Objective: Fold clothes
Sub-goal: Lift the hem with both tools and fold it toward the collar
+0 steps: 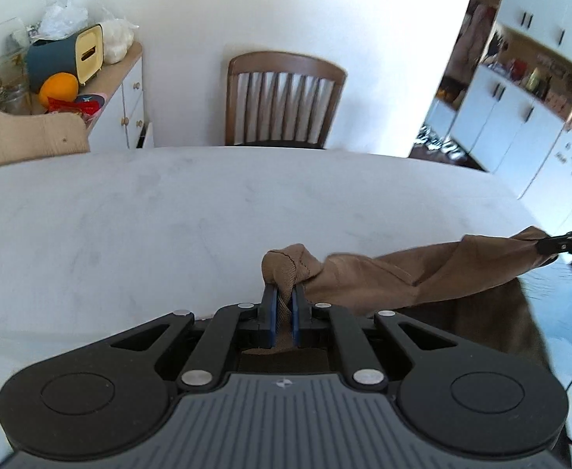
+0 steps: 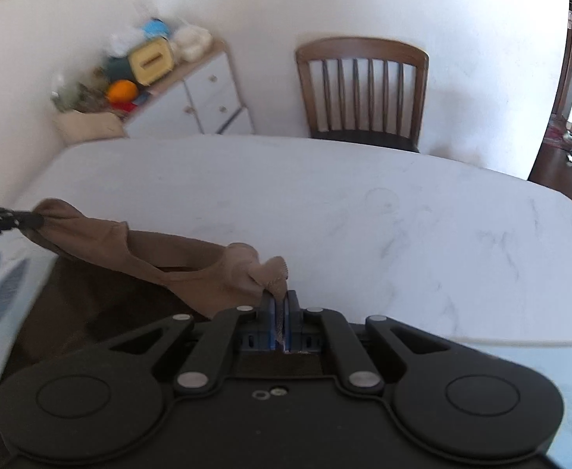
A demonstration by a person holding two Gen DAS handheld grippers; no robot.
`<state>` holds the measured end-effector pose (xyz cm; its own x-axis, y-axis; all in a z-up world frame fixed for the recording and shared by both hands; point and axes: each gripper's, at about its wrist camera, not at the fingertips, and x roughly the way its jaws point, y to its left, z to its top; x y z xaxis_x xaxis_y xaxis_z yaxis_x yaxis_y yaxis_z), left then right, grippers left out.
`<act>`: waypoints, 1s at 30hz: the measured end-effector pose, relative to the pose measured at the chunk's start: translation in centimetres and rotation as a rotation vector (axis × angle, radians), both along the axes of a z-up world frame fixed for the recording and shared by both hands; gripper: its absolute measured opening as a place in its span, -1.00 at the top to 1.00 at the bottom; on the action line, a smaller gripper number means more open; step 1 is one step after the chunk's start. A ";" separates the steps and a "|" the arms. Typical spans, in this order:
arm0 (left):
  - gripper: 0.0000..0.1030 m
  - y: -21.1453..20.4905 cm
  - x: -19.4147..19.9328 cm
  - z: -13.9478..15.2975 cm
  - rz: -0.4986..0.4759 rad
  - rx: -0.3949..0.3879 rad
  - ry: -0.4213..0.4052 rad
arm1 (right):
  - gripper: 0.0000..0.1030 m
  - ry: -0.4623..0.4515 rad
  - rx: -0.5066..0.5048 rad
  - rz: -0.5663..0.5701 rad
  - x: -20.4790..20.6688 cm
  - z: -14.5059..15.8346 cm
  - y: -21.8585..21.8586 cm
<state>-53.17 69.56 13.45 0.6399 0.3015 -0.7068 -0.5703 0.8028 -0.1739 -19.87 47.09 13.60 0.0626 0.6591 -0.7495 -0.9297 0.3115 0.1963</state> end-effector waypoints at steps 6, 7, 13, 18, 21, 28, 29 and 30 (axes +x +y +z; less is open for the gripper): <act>0.88 -4.7 -7.6 0.9 -0.083 -0.069 -0.067 | -1.00 0.071 0.035 0.034 -4.0 2.1 -7.7; 0.88 -5.4 -8.8 0.7 -0.103 -0.089 -0.068 | -1.00 0.085 0.033 0.038 -4.6 2.3 -8.9; 0.88 -8.9 -13.9 -4.2 -0.188 -0.204 0.011 | -1.00 0.175 -0.105 -0.043 -8.2 -1.2 -15.7; 0.88 -10.0 -14.6 -8.5 -0.226 -0.242 0.057 | -1.00 0.205 -0.222 -0.126 -10.7 -7.2 -16.6; 0.88 -10.5 -14.5 -9.4 -0.261 -0.218 0.086 | -1.00 0.211 -0.240 -0.155 -11.4 -8.5 -16.6; 0.09 -13.3 -15.4 -7.4 -0.394 -0.055 0.178 | -1.00 0.136 -0.218 -0.140 -14.0 -6.9 -18.3; -0.17 -13.8 -15.8 -6.7 -0.415 -0.023 0.170 | -1.00 0.113 -0.205 -0.130 -14.4 -6.1 -18.3; -0.48 -14.1 -16.0 -6.0 -0.434 0.004 0.152 | -1.00 0.090 -0.192 -0.120 -14.7 -5.4 -18.4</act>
